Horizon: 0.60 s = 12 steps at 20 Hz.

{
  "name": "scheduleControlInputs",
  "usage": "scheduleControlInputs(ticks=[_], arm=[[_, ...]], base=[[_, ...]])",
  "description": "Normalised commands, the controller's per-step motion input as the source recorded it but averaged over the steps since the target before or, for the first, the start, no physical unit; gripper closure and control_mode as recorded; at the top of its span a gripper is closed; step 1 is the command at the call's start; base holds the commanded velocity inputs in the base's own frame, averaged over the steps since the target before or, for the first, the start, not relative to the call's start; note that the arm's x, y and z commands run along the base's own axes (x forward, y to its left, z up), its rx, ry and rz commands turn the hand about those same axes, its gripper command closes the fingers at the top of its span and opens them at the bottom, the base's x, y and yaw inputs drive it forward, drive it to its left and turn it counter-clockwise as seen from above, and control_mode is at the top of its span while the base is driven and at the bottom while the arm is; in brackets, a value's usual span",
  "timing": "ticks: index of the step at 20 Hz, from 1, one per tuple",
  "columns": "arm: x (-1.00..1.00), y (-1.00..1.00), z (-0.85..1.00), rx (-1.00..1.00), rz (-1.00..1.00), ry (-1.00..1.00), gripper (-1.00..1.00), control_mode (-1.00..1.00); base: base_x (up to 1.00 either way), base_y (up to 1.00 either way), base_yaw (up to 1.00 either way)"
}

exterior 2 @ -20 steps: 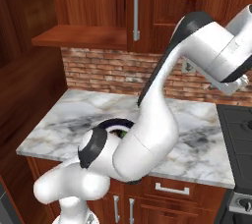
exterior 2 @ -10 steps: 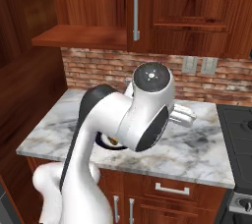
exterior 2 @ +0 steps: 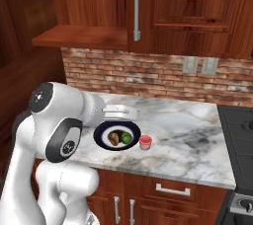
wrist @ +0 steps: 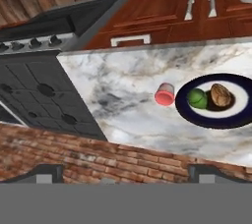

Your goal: Pick the avocado and bread from the counter and place them on the plate. Then pick the jam from the cabinet and place it next to the plate. Lastly close the cabinet door.

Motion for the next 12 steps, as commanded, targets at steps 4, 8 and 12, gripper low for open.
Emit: scheduleControlInputs(ticks=[4,8,12], arm=[[0.0,1.0,0.0,-0.36,0.0,0.0,-1.0,-1.0],[0.0,1.0,-0.09,-0.3,0.0,-0.1,-1.0,-1.0],[-0.03,0.87,-0.38,-0.23,0.0,-0.21,-1.0,-1.0]], base=[[0.0,0.0,0.0],[0.0,0.0,0.0],[0.0,0.0,0.0]])
